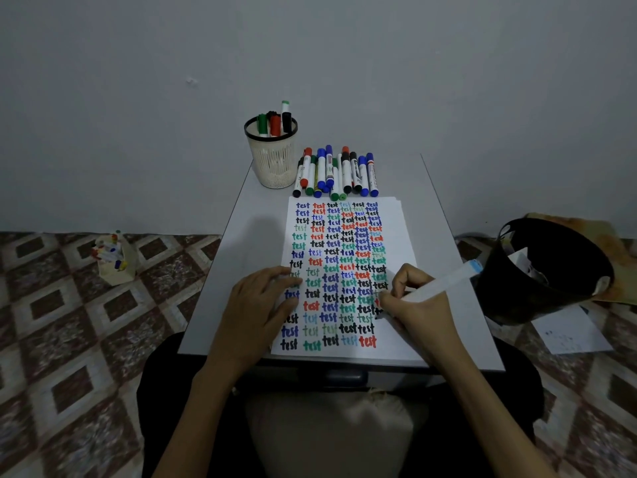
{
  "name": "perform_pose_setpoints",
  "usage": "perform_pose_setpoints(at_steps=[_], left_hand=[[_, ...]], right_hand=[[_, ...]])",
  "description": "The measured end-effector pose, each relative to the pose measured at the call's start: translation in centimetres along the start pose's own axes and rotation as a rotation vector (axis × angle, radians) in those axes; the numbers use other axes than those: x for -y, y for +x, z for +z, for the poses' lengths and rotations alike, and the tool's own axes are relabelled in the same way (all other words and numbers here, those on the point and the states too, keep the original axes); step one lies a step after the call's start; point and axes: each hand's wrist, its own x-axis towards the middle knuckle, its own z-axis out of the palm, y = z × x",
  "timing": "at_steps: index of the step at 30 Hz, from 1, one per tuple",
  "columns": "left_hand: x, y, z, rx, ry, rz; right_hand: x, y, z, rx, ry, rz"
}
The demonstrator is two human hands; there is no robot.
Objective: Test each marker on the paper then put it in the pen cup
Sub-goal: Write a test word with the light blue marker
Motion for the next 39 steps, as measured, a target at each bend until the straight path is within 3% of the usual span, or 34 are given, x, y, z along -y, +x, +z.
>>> perform_pose_setpoints(at_steps=[8, 16, 39], left_hand=[[-0.05, -0.03, -0.04, -0.004, -0.016, -0.001], [-0.04, -0.08, -0.05, 0.003, -0.01, -0.005], [0.05, -0.14, -0.06, -0.003, -0.017, 0.004]], right_hand=[[-0.14, 0.09, -0.25, 0.03, 0.062, 0.008], [-0.31, 0.03, -0.19, 0.06, -0.026, 0.005], [-0.51, -0.19, -0.27, -0.024, 0.008, -0.048]])
